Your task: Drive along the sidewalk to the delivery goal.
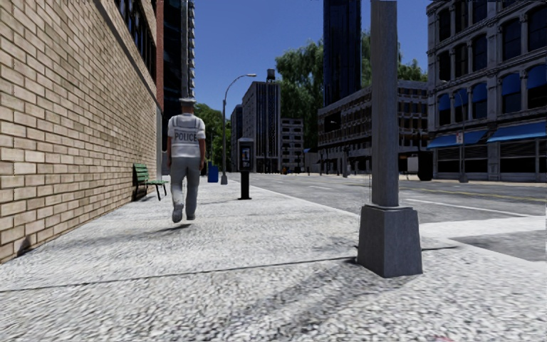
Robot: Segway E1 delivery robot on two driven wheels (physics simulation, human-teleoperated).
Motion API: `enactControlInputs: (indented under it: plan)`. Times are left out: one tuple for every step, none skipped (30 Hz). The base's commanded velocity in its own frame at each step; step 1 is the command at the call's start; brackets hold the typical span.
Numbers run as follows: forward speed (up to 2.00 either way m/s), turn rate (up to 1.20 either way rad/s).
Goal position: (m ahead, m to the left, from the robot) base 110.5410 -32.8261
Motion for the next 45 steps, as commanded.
enactControlInputs:
  plan:
    - [2.00, 1.20]
    - [2.00, 0.75]
    - [2.00, 0.30]
    - [2.00, 0.12]
    - [2.00, 0.12]
    - [2.00, 0.03]
    - [2.00, 0.01]
    - [2.00, 0.00]
    - [2.00, 0.00]
    - [2.00, 0.00]
    - [2.00, 0.00]
    - [2.00, 0.00]
    - [2.00, 0.00]
    - [2.00, 0.00]
    - [2.00, 0.00]
    - [2.00, 0.00]
    - [2.00, 0.00]
    - [2.00, 0.00]
    - [2.00, 0.00]
    - [2.00, 0.00]
    - [2.00, 0.00]
    - [2.00, 0.00]
    - [2.00, 0.00]
    - [2.00, 0.00]
    - [2.00, 0.00]
    - [2.00, 0.00]
    - [2.00, 0.00]
    - [2.00, 0.00]
    - [2.00, 0.00]
    - [2.00, 0.00]
    - [2.00, 0.00]
    - [2.00, 0.00]
    - [2.00, 0.00]
    - [2.00, 0.00]
    - [2.00, 0.00]
    - [2.00, 0.00]
    - [2.00, 0.00]
    - [2.00, 0.00]
    - [2.00, 0.00]
    - [2.00, 0.00]
    - [2.00, 0.00]
    - [2.00, 0.00]
    - [2.00, 0.00]
    - [2.00, 0.00]
    - [2.00, 0.00]
